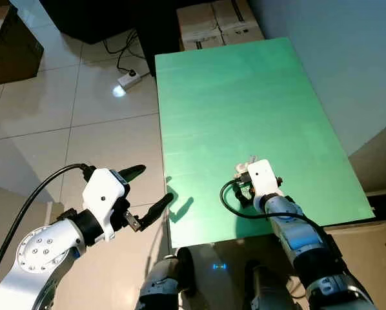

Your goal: Hang keys on a hook

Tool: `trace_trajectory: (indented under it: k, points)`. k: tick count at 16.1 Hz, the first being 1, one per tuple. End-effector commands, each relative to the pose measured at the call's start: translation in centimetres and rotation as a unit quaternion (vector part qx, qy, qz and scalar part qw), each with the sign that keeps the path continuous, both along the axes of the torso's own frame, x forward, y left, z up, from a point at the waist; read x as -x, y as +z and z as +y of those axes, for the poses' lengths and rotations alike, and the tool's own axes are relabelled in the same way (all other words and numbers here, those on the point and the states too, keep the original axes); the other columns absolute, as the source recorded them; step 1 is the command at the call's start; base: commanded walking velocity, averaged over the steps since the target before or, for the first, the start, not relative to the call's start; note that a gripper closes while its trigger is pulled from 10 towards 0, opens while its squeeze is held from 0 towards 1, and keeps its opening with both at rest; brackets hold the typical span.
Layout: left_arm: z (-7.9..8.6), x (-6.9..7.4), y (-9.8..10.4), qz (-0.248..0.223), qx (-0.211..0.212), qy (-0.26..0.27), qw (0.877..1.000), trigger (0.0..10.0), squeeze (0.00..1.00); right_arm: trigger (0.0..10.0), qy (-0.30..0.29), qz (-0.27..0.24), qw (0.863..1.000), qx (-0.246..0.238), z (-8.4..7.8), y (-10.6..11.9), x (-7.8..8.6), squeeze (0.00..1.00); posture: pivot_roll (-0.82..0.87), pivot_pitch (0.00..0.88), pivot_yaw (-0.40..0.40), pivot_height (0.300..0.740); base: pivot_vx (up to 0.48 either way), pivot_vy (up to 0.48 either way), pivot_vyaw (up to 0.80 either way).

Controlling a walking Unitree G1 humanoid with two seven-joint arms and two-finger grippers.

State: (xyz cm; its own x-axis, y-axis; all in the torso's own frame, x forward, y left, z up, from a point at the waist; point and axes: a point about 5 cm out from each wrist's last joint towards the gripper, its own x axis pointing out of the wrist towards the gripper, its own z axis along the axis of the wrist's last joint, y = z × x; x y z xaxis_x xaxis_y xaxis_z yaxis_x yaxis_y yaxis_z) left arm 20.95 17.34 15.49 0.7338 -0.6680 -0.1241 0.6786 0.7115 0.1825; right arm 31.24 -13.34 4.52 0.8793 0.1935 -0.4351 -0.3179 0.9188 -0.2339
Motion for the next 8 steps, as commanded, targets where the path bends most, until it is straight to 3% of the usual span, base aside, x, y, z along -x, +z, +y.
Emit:
trace_trajectory:
  k: [1, 8]
  points:
    - [0.10, 0.37, -0.07, 0.004, -0.002, -0.004, 1.000, 10.0, 0.00, 10.0, 0.006, 0.022, 1.000, 0.003, 0.54, -0.86, 0.79, 0.00, 0.14, 0.280, 0.136, 0.740, 0.000, 0.000, 0.00]
    - [0.03, 0.53, -0.14, 0.005, -0.002, -0.007, 1.000, 10.0, 0.00, 10.0, -0.007, 0.050, 0.999, 0.002, 0.75, -1.49, 1.25, 0.00, 0.14, 0.277, 0.135, 0.740, 0.000, 0.000, 0.00]
